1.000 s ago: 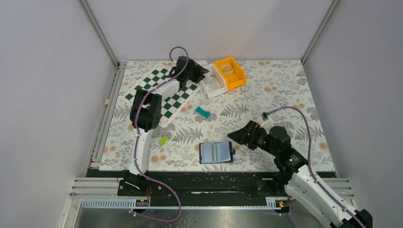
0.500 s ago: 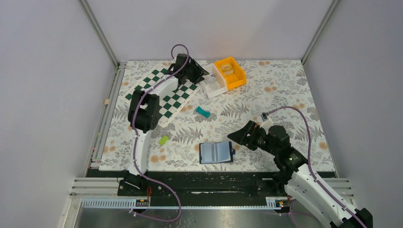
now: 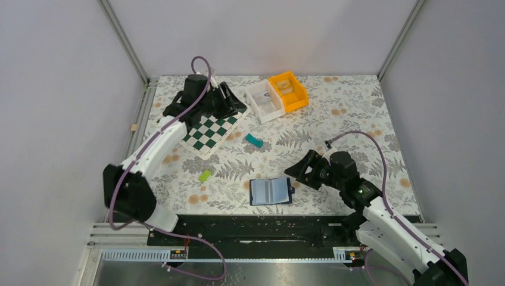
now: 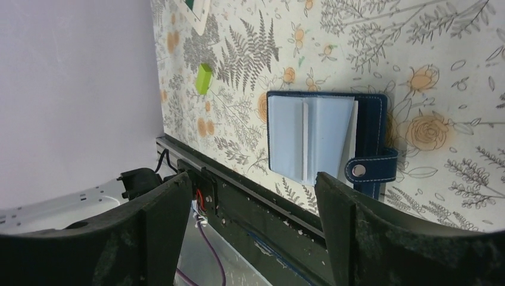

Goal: Take the credit cards out of the card holder
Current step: Remove the credit card from the card holder.

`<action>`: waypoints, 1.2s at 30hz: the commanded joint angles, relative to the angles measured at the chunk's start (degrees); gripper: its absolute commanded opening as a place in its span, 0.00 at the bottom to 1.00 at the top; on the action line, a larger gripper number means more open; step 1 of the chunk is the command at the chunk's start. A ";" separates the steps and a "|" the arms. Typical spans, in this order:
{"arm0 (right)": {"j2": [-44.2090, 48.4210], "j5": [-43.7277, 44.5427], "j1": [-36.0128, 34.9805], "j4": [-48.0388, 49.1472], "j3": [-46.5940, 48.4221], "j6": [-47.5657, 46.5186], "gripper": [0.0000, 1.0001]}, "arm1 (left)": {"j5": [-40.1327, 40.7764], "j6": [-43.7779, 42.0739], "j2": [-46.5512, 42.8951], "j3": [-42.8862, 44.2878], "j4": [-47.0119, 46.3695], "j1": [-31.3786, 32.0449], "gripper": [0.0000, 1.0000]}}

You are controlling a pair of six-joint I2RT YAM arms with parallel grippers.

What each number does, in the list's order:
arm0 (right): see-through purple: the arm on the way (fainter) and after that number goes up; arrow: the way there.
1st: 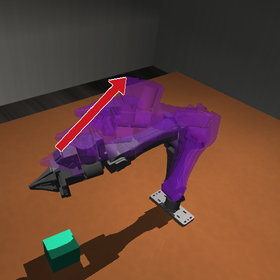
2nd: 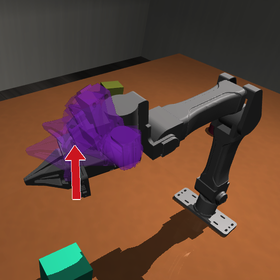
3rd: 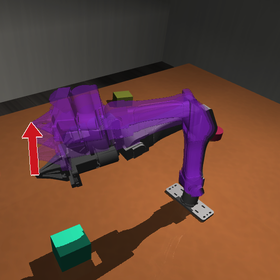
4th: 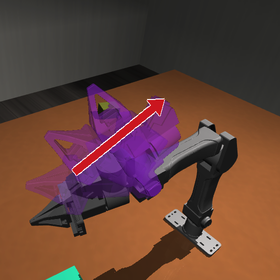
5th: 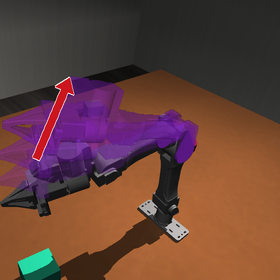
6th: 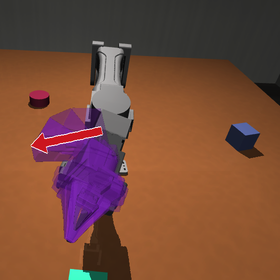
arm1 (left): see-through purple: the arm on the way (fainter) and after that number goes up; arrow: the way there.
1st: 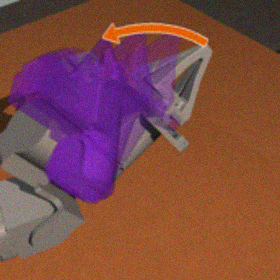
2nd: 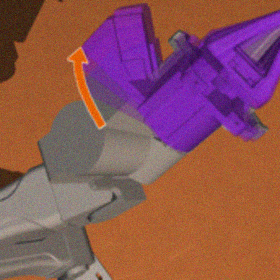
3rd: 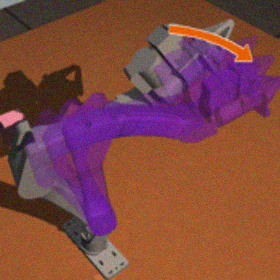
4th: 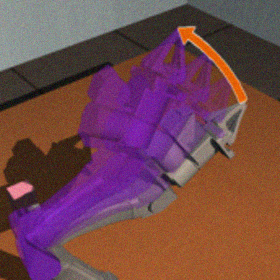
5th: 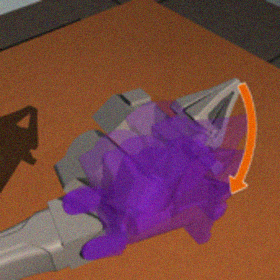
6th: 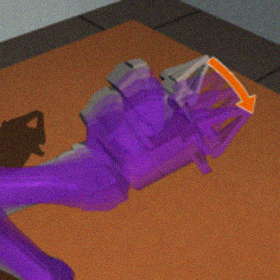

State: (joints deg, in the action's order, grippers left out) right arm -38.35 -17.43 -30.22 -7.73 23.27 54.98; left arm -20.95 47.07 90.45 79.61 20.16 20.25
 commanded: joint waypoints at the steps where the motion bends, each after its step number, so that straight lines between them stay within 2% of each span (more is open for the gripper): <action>1: -2.81 4.92 -4.02 -2.43 3.94 2.43 0.82 | -0.39 -10.48 -11.73 -8.39 9.45 0.02 0.53; 4: -6.96 12.76 -10.08 -5.79 7.33 1.84 0.84 | 2.25 -15.07 -19.74 -14.14 13.70 0.05 0.61; 5: -8.77 14.59 -11.80 -6.87 8.64 1.76 0.84 | 2.59 -16.61 -22.04 -15.70 14.85 0.05 0.68; 8: -14.09 17.07 -16.29 -6.43 11.22 2.22 0.85 | 3.08 -19.77 -28.48 -19.91 18.13 0.04 0.79; 10: -17.82 19.38 -18.92 -5.18 12.69 2.62 0.84 | 3.61 -20.96 -33.25 -22.91 19.10 0.05 0.94; 11: -19.97 20.26 -20.20 -5.27 13.96 2.34 0.84 | 3.97 -21.54 -35.40 -24.13 19.41 0.01 0.98; 14: -27.28 24.69 -24.44 -8.65 19.16 1.15 0.84 | 6.40 -23.46 -40.74 -27.54 19.50 0.03 0.99; 18: -35.84 29.06 -28.13 -12.27 25.44 -0.52 0.84 | 14.54 -22.82 -45.85 -31.41 19.37 0.05 0.98; 25: -49.16 33.38 -32.12 -18.84 35.15 -2.29 0.84 | 23.87 -22.61 -49.65 -29.58 22.46 0.03 0.99; 29: -53.76 35.05 -33.54 -22.21 38.41 -2.98 0.84 | 30.52 -22.07 -52.38 -29.08 23.63 0.05 0.99; 36: -58.76 35.90 -34.66 -23.13 40.30 -4.51 0.83 | 30.65 -22.28 -53.15 -28.93 23.55 0.14 0.99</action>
State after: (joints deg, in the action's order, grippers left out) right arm -95.11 14.63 -64.01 -28.10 61.01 51.72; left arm 6.72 25.32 36.99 48.64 44.27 20.25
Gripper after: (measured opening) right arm 0.832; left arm 0.986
